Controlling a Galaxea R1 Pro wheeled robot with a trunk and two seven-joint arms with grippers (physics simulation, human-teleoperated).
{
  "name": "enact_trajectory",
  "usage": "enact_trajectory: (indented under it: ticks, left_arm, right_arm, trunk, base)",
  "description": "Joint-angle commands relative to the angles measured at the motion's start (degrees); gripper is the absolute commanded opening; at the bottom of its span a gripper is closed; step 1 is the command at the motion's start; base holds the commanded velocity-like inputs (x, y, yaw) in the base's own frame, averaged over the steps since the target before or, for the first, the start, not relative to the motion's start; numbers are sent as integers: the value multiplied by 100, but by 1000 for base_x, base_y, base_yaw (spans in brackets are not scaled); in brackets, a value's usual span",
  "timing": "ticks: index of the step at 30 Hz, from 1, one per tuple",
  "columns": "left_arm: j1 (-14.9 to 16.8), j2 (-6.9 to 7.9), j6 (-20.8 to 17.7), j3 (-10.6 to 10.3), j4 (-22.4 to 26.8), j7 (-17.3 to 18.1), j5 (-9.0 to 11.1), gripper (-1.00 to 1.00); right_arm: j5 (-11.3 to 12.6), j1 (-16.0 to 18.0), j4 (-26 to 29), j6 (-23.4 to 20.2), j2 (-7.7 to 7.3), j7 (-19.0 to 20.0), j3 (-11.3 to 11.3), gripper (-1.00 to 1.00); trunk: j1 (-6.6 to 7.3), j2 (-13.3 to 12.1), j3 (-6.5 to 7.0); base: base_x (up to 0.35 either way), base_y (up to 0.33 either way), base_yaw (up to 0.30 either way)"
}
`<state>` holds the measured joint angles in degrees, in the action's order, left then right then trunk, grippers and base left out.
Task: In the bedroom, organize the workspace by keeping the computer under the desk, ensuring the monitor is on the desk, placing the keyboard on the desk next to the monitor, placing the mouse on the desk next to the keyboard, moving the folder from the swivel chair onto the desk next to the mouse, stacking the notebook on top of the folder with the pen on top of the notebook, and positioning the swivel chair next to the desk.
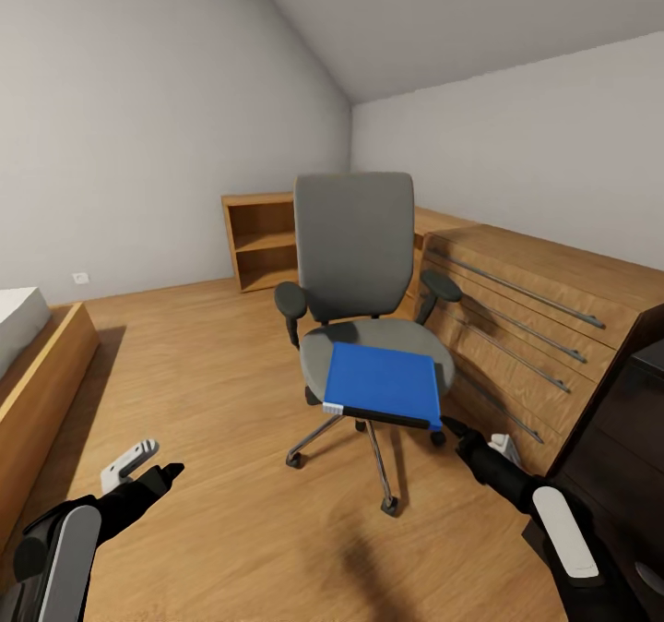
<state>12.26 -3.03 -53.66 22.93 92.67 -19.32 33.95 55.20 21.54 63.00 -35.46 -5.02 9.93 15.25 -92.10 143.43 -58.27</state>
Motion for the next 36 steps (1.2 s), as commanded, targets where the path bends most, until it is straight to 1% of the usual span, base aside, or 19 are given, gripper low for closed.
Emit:
enact_trajectory:
  ticks: [1,12,14,15,16,18,19,23,29,36]
  left_arm:
    - [5,-4,-21,9,6,-47,62,100]
    - [5,-4,-21,8,6,-39,62,100]
    - [5,-4,-21,8,6,-38,61,100]
    - [5,-4,-21,7,6,-39,62,100]
    - [5,-4,-21,3,6,-41,62,100]
    - [5,-4,-21,4,6,-44,63,100]
    - [5,-4,-21,6,6,-48,63,100]
    - [5,-4,-21,3,6,-52,62,100]
    - [5,-4,-21,1,6,-54,63,100]
    - [5,-4,-21,1,6,-54,63,100]
  right_arm:
    - [-4,3,-2,-35,-1,83,13,100]
    - [-17,-8,-32,-47,-23,955,13,100]
    - [-18,-9,-99,-48,-28,1170,13,100]
    - [-18,-9,-176,-48,-34,1341,13,100]
    - [-18,-9,-330,-48,-46,1735,13,100]
    - [-18,-9,-386,-48,-61,1931,13,100]
    - [-18,-9,-434,-45,-83,2110,13,100]
    - [-18,-9,-543,-41,-142,2408,13,100]
    - [-20,-9,-602,-40,-172,2548,13,100]
    - [-26,-9,-612,-40,-176,2573,13,100]
  trunk:
    - [1,2,-5]
    - [1,2,-5]
    - [1,2,-5]
    - [1,2,-5]
    - [-1,4,-28]
    - [-6,6,-72]
    - [-9,8,-94]
    - [-19,13,-183]
    - [-35,21,-316]
    - [-53,30,-471]
  base:
    - [0,0,0]
    - [0,0,0]
    - [0,0,0]
    - [0,0,0]
    - [0,0,0]
    - [0,0,0]
    - [0,0,0]
    - [0,0,0]
    - [0,0,0]
    - [0,0,0]
